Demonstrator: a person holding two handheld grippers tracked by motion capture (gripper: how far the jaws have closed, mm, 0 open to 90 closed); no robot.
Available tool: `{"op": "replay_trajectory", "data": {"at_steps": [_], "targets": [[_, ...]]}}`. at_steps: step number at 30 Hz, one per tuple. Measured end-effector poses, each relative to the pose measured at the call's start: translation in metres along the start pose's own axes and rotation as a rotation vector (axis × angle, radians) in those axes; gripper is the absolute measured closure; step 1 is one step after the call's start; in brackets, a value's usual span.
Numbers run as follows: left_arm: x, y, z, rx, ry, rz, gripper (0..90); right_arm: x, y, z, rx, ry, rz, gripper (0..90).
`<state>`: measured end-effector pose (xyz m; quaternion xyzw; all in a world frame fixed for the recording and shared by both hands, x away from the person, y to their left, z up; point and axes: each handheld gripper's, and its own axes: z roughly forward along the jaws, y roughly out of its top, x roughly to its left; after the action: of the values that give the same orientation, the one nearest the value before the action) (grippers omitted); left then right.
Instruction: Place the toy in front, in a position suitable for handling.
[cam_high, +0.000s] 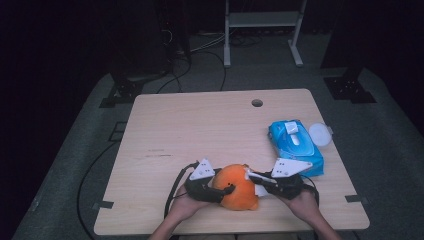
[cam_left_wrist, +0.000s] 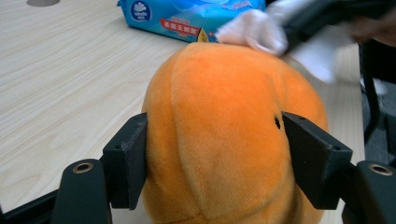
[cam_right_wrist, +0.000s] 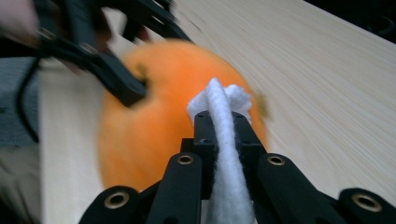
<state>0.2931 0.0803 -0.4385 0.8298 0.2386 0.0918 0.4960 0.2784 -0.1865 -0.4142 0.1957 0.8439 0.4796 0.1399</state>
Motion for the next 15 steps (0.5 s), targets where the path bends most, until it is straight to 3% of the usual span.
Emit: {"op": "replay_trajectory", "data": {"at_steps": [4, 5, 8, 10, 12, 14, 15], "targets": [[-0.005, 0.003, 0.002, 0.003, 0.007, 0.011, 27.2, 0.017, 0.011, 0.011, 0.002, 0.035, -0.061, 82.6], [-0.003, 0.002, 0.000, 0.001, -0.017, 0.014, 25.9, 0.017, 0.011, 0.011, 0.007, 0.033, -0.071, 82.6], [0.001, 0.002, -0.003, 0.003, -0.103, 0.004, 16.8, 0.008, 0.007, 0.007, -0.006, 0.030, -0.041, 82.7], [0.001, 0.001, -0.004, 0.008, -0.136, 0.022, 14.6, -0.006, -0.001, 0.001, -0.009, -0.008, 0.000, 82.7], [-0.002, 0.002, -0.004, 0.004, -0.132, 0.038, 16.7, -0.010, -0.003, 0.000, -0.011, -0.011, 0.013, 82.7], [-0.003, 0.003, -0.004, 0.004, -0.109, 0.062, 27.2, -0.008, -0.002, -0.002, -0.012, -0.018, 0.015, 82.7], [-0.004, 0.003, -0.004, 0.006, -0.085, 0.063, 27.2, -0.008, -0.002, -0.002, -0.012, -0.018, 0.015, 82.7]]}}
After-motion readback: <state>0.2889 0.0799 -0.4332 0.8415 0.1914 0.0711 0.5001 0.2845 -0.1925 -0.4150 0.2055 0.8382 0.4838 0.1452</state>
